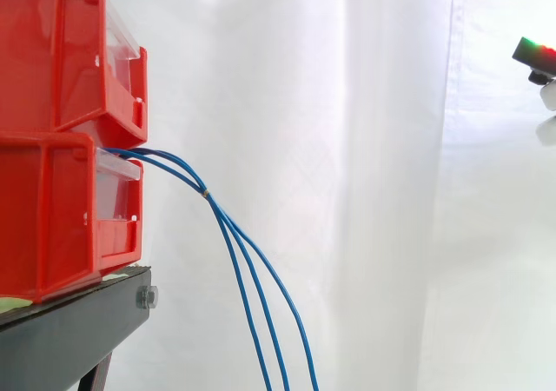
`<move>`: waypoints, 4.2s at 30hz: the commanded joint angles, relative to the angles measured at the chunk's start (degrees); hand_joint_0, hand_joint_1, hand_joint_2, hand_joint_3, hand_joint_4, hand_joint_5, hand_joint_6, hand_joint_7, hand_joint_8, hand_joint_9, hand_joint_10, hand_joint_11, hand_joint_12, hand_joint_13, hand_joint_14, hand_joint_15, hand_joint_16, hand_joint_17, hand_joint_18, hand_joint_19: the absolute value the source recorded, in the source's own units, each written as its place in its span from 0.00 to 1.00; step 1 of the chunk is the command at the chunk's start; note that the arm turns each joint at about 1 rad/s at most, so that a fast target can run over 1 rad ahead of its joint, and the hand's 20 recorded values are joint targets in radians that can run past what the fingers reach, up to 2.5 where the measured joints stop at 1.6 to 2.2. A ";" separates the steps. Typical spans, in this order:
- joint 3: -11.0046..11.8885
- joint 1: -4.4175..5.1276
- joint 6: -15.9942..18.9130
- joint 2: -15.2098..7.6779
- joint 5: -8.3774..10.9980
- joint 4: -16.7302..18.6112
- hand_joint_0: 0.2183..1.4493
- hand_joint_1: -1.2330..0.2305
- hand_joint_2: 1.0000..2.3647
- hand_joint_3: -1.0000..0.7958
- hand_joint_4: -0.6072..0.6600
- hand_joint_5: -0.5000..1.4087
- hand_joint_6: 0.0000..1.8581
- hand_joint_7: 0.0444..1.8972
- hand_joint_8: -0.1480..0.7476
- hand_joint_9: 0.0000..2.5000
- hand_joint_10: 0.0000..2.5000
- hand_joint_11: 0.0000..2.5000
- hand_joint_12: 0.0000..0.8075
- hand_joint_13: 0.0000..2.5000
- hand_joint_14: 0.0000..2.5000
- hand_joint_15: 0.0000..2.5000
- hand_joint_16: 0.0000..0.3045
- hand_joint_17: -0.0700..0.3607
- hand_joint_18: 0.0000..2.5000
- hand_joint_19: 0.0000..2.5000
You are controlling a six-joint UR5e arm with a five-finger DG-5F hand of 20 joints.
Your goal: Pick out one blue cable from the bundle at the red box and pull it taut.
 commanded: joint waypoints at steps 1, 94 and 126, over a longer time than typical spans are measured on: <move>0.01 0.00 0.00 0.00 0.00 0.00 0.13 0.49 0.00 0.28 0.55 0.12 0.27 0.28 0.43 0.16 0.00 0.00 0.38 0.05 0.00 0.00 0.18 0.45 0.00 0.05; 0.01 0.44 -12.57 -7.64 5.36 12.22 0.19 0.46 0.00 0.28 0.59 0.15 0.27 0.31 0.44 0.20 0.00 0.03 0.37 0.12 0.00 0.03 0.17 0.43 0.07 0.11; 0.10 1.67 -16.00 -15.03 9.23 27.42 0.20 0.45 0.00 0.28 0.61 0.15 0.27 0.32 0.45 0.22 0.00 0.05 0.37 0.13 0.00 0.04 0.17 0.43 0.09 0.13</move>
